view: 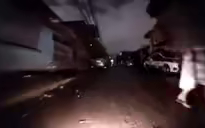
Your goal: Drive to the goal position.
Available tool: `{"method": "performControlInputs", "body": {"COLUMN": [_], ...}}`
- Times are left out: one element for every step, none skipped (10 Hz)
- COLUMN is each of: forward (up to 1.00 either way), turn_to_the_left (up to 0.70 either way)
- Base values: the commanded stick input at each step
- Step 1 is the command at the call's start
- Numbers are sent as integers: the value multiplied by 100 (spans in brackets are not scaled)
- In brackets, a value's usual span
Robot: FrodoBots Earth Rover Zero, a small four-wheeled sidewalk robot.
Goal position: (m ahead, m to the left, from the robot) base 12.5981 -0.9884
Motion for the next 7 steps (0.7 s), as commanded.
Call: {"method": "performControlInputs", "body": {"forward": [100, 100, 100, 100, 100, 100, 100], "turn_to_the_left": [0, 0, 0, 0, -4, -24, -9]}}
